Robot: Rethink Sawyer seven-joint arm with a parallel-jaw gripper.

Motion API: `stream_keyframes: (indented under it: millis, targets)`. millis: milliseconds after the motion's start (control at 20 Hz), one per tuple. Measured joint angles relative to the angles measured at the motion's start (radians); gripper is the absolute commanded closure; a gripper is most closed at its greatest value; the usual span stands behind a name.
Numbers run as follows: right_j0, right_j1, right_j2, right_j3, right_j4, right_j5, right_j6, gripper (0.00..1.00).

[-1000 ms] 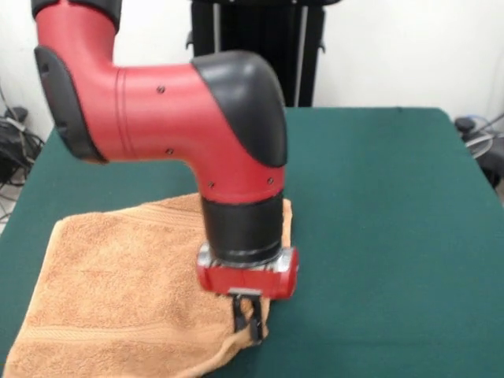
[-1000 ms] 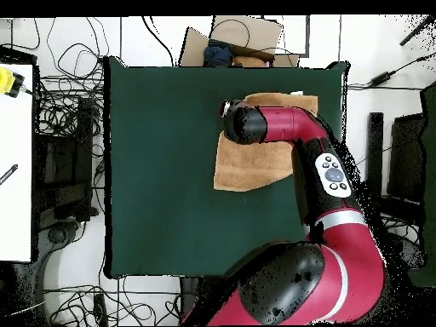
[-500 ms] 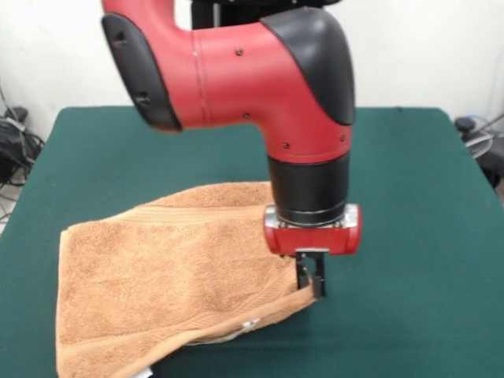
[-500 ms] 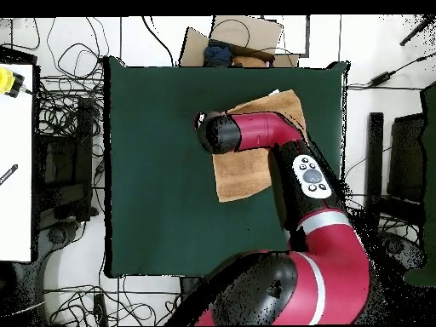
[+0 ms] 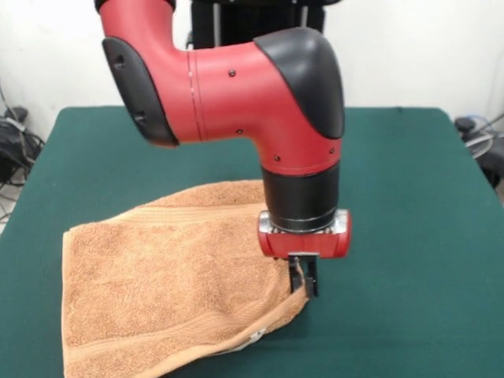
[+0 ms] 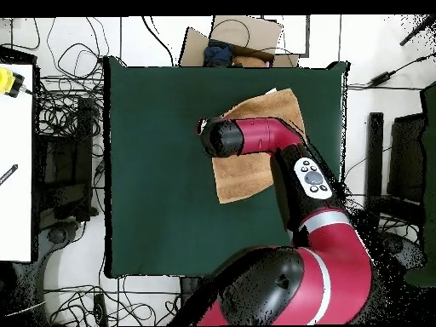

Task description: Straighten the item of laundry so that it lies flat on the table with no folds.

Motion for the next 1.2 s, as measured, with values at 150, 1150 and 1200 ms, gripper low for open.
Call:
stream_keyframes:
  millis: [150,1150,1200]
  targets:
    - [-0.011,0.000,0.000,0.000,-0.003,0.000,0.000,1.00]
    - [0.113,-0.162,-0.094,0.103,0.085,0.000,0.014,1.00]
    - [0.128,-0.168,-0.101,0.103,0.097,0.000,0.017,1.00]
